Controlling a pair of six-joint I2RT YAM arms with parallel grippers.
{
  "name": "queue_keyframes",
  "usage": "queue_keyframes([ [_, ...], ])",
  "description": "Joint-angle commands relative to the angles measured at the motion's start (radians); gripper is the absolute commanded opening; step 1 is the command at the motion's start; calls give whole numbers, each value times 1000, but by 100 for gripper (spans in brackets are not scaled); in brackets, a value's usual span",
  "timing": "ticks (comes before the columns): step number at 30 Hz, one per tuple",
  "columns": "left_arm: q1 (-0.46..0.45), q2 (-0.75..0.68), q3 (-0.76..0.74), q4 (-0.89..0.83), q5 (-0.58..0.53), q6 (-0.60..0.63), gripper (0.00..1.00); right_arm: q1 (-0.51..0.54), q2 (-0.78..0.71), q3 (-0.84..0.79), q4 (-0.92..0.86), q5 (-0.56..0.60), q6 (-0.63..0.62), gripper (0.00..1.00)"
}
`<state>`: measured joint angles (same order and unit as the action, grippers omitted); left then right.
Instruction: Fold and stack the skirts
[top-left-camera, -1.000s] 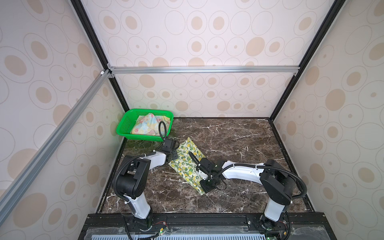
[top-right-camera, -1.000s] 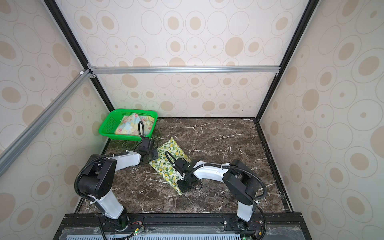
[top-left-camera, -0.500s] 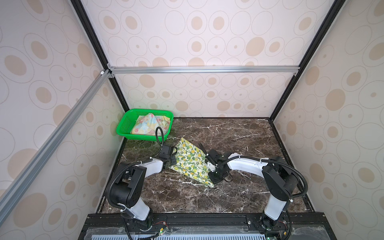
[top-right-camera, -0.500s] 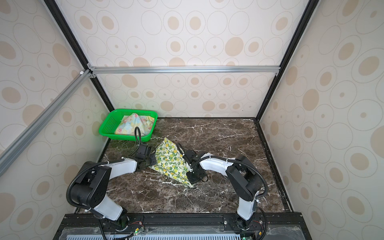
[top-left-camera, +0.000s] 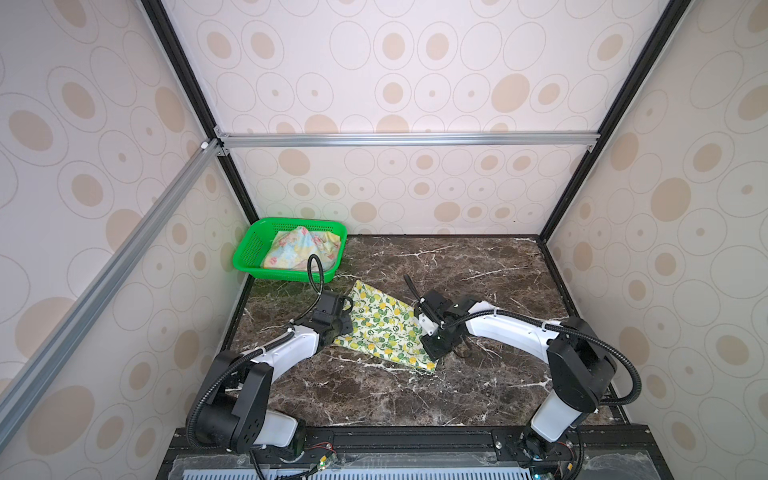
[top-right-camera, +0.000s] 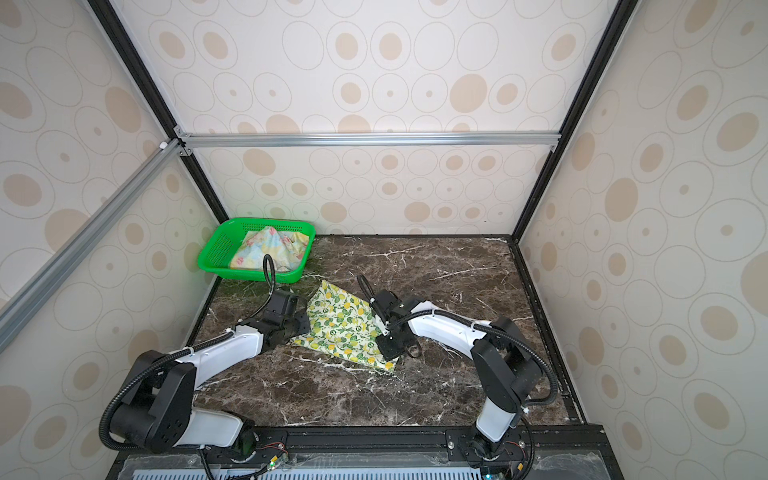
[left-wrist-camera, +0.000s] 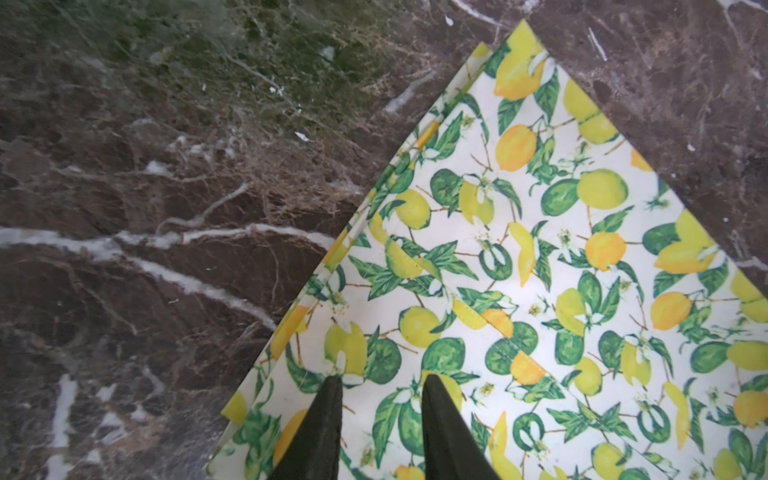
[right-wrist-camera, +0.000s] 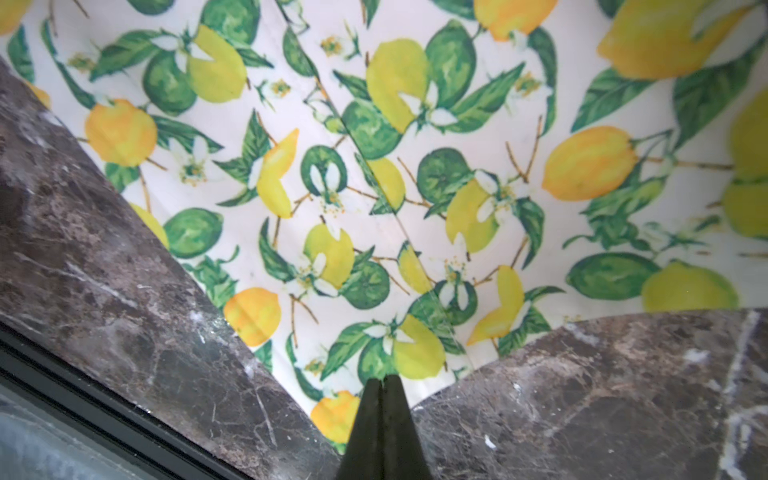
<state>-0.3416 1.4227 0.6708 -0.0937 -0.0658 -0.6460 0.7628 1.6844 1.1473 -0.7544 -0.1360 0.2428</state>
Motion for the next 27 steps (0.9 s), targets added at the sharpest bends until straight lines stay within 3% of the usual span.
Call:
queue_keyframes([
  [1, -2, 43, 20, 35, 14, 13, 32, 17, -26, -27, 29, -54, 44, 1],
  [12, -1, 103, -20, 34, -26, 25, 31, 55, -8, -126, 107, -92, 117, 0],
  [27, -2, -71, -176, -72, -53, -26, 32, 56, 12, -190, 111, -63, 141, 0],
])
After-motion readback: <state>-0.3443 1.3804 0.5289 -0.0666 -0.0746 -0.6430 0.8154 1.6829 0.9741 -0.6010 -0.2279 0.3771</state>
